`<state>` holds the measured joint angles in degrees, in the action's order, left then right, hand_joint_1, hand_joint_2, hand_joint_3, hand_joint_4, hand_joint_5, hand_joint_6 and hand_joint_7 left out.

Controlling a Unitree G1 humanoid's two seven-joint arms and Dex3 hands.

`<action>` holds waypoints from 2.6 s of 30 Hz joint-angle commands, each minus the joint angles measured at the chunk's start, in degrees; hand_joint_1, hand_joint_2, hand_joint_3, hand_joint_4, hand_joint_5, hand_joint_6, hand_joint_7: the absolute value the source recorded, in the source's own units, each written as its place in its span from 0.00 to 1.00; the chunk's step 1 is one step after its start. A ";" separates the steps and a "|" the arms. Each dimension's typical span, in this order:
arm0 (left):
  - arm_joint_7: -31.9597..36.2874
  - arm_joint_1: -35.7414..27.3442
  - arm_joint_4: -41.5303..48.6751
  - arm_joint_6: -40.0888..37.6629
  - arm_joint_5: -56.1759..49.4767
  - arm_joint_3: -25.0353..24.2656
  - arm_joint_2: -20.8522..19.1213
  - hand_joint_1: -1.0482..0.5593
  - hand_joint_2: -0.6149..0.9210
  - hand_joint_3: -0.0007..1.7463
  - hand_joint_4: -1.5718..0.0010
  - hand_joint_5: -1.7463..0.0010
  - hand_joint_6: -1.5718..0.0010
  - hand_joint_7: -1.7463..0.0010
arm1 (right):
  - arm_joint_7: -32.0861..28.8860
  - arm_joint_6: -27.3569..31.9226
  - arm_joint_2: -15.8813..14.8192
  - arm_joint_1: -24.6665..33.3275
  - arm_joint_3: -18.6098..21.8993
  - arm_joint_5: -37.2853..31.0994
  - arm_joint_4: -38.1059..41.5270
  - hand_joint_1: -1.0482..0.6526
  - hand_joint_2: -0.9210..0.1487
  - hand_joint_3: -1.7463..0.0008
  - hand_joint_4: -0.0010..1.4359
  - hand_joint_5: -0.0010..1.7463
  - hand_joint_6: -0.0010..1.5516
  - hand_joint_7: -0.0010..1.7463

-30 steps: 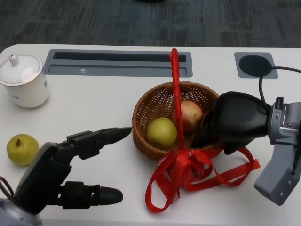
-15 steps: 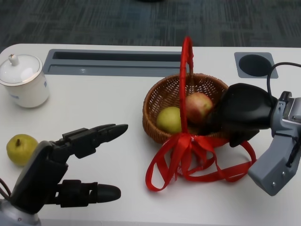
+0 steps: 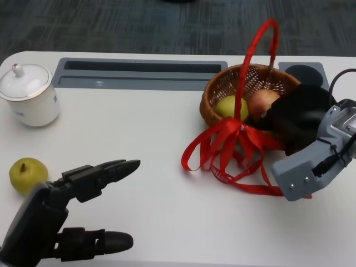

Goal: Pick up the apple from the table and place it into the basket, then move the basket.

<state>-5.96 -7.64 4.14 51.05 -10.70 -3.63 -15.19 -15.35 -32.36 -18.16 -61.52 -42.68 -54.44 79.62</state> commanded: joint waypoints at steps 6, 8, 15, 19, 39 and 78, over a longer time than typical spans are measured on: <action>1.28 -5.33 0.01 5.74 1.51 -3.19 -0.93 0.30 0.86 0.00 0.56 0.99 0.57 0.99 | 6.97 11.78 0.12 0.45 5.97 5.31 0.70 0.51 0.07 1.00 0.77 0.01 0.62 0.00; 1.22 -6.40 -0.09 6.16 1.77 -3.88 -1.11 0.29 0.86 0.00 0.56 0.99 0.56 0.99 | 8.65 14.32 0.56 0.22 6.64 5.81 0.82 0.52 0.08 1.00 0.74 0.00 0.60 0.00; 0.77 -9.58 -0.83 6.79 2.22 -5.16 -1.68 0.30 0.86 0.00 0.56 1.00 0.56 1.00 | 8.57 18.22 0.67 0.39 9.22 7.36 0.85 0.47 0.06 0.99 0.74 0.01 0.63 0.01; 0.67 -10.85 -1.54 6.90 2.73 -5.76 -2.09 0.30 0.87 0.00 0.56 1.00 0.56 1.00 | 9.23 20.45 0.79 0.07 11.20 8.61 0.90 0.43 0.01 0.99 0.72 0.00 0.64 0.01; -0.99 -15.66 -4.67 6.21 7.21 -5.45 -1.93 0.33 0.83 0.00 0.54 1.00 0.55 1.00 | 11.56 25.84 2.12 -1.49 14.35 8.89 0.88 0.40 0.03 0.97 0.70 0.01 0.59 0.00; -4.28 -2.99 0.71 5.01 7.00 -1.72 -4.68 0.32 0.85 0.00 0.56 1.00 0.56 1.00 | 15.31 4.95 -6.10 4.30 26.51 23.06 -2.13 0.06 0.12 1.00 0.22 0.02 0.13 0.02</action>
<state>-9.60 -11.16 4.40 56.42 -3.88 -5.43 -18.74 -0.48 -26.72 -22.80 -58.02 -17.16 -32.68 78.10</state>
